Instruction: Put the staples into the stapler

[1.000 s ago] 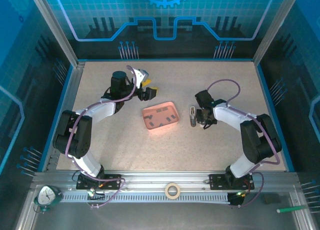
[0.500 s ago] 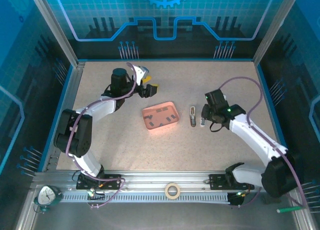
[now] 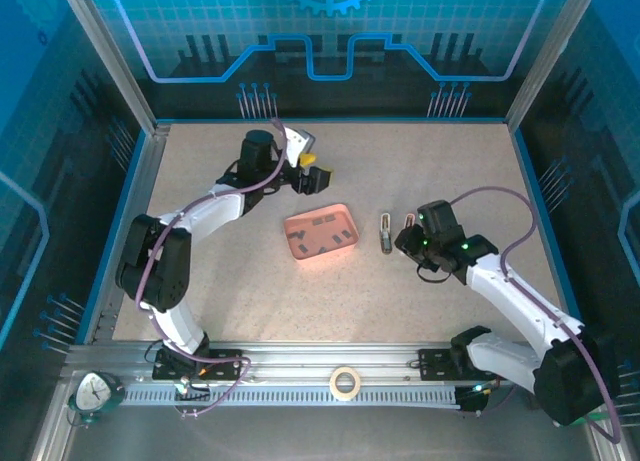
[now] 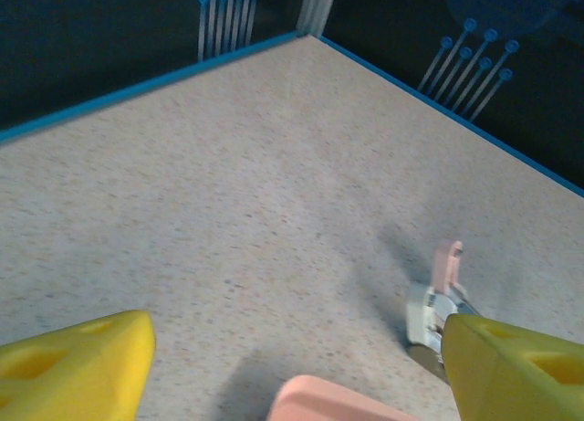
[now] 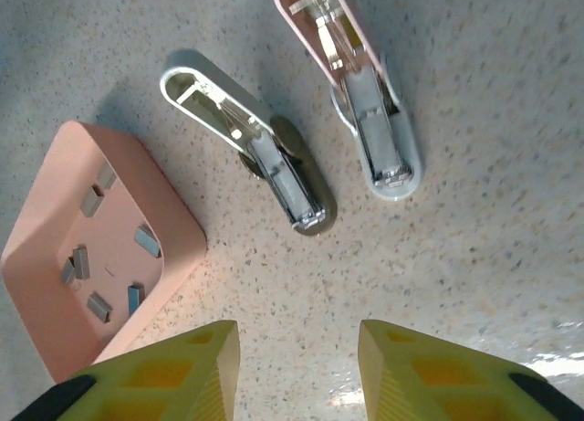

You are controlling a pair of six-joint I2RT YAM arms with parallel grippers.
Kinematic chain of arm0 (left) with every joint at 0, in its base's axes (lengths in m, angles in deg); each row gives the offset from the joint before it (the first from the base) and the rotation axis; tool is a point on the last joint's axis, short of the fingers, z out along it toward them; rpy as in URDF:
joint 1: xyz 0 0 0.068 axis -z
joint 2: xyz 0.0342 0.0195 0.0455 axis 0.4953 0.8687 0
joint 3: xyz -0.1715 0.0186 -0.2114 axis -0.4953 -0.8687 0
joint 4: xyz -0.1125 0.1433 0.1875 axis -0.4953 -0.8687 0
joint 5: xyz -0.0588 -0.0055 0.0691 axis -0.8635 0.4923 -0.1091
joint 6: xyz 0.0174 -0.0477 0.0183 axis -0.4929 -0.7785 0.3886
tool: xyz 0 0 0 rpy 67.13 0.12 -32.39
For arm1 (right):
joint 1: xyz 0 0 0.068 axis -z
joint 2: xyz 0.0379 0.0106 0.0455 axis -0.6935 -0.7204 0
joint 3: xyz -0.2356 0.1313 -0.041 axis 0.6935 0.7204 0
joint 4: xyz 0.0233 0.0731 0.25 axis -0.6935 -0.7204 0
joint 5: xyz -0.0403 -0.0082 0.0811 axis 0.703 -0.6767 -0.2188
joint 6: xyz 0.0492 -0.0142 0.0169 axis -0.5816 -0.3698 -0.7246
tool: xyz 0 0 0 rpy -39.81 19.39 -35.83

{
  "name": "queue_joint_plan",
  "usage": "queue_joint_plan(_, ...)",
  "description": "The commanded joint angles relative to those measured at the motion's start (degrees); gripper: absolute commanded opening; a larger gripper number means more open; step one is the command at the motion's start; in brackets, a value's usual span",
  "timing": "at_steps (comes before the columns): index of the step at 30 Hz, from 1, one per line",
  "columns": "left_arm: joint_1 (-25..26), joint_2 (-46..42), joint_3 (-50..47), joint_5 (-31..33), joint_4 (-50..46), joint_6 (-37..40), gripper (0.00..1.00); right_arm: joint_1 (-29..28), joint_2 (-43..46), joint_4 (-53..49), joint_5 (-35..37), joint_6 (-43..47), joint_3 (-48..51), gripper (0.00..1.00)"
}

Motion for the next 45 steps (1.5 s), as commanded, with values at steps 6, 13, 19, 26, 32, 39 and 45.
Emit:
queue_joint_plan(6,3.5,4.8,9.1,-1.5,-16.0,-13.2,0.73,-1.2,1.0,15.6,-6.0,-16.7,10.8,0.4)
queue_joint_plan(13,6.9,10.6,13.9,-4.5,-20.0,-14.3,0.72,-1.6,0.4,21.5,-3.9,-22.4,15.5,0.39)
queue_joint_plan(19,9.1,17.2,22.1,-7.4,-23.8,-15.0,0.69,-1.7,-1.6,22.8,-2.7,-24.9,16.5,0.35)
queue_joint_plan(26,11.1,22.9,27.9,-9.4,-25.0,-15.5,0.67,-1.6,-3.0,25.8,-1.5,-26.5,17.8,0.34)
queue_joint_plan(32,12.1,27.5,32.6,-10.7,-25.9,-16.1,0.63,-1.0,-7.2,30.6,-2.6,-26.8,18.0,0.32)
queue_joint_plan(39,12.9,30.3,34.6,-11.4,-26.6,-15.9,0.61,-0.4,-13.1,32.8,-3.7,-26.2,15.6,0.29)
queue_joint_plan(45,13.7,31.5,34.6,-11.9,-26.5,-15.9,0.61,0.0,-15.1,34.8,-3.8,-26.5,15.8,0.27)
